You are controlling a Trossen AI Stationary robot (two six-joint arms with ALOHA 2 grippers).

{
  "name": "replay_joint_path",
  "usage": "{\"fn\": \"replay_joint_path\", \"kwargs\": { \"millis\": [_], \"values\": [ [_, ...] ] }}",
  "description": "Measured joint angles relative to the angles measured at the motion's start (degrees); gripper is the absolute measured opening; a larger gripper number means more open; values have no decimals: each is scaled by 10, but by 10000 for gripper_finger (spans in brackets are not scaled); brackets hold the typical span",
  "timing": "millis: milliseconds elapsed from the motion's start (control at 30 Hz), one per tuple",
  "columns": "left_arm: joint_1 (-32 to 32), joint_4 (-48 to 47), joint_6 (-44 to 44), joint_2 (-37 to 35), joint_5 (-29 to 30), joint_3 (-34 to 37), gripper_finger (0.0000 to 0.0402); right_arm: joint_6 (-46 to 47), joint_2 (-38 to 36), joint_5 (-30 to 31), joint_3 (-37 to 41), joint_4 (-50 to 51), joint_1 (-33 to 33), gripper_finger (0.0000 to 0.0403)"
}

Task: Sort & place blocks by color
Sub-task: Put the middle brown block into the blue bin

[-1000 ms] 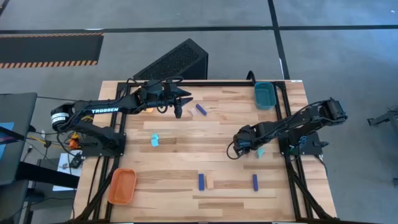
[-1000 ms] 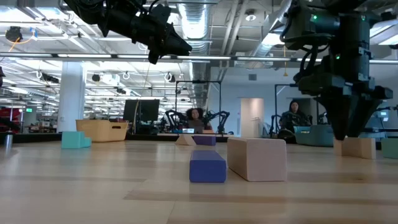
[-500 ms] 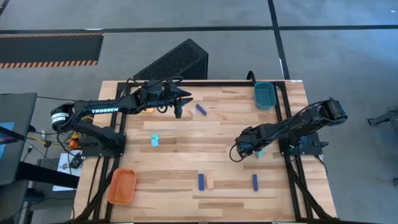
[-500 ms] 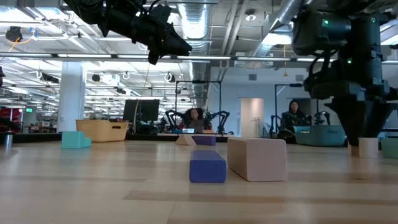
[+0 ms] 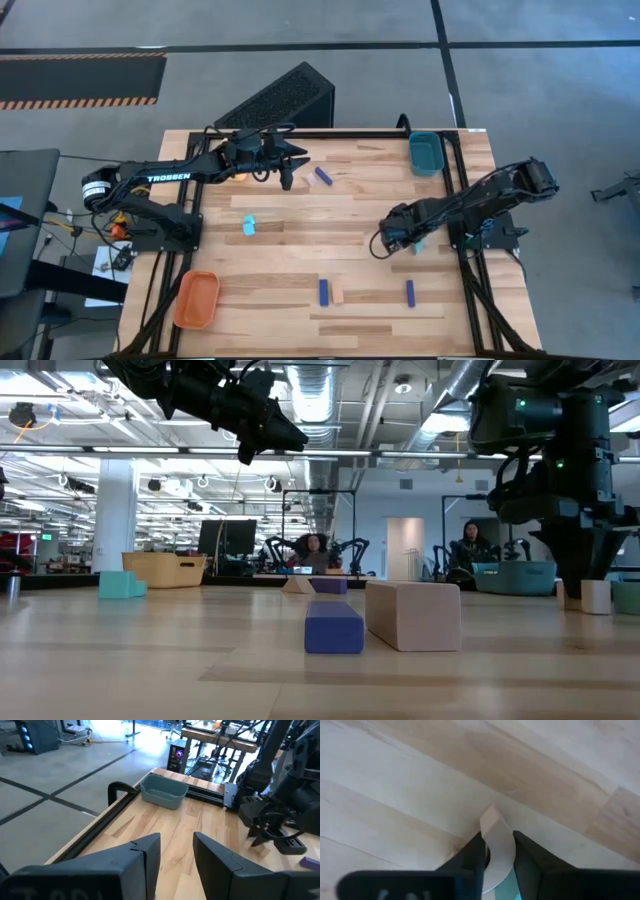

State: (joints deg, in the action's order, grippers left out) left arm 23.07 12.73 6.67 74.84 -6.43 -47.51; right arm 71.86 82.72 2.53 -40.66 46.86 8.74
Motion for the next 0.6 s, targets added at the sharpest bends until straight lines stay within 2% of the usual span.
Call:
{"fn": "replay_joint_path", "kwargs": {
  "millis": [133,300,600],
  "values": [
    [0,-1,23,-8,-22,0,104,-2,0,-2,0,-13,-12,52],
    [9,-31,-4,-44,-22,0,104,1,0,14,0,-61,-29,60],
    [49,-127,-71,-144,-20,0,104,63,1,92,1,-210,-54,57]
  ]
}}
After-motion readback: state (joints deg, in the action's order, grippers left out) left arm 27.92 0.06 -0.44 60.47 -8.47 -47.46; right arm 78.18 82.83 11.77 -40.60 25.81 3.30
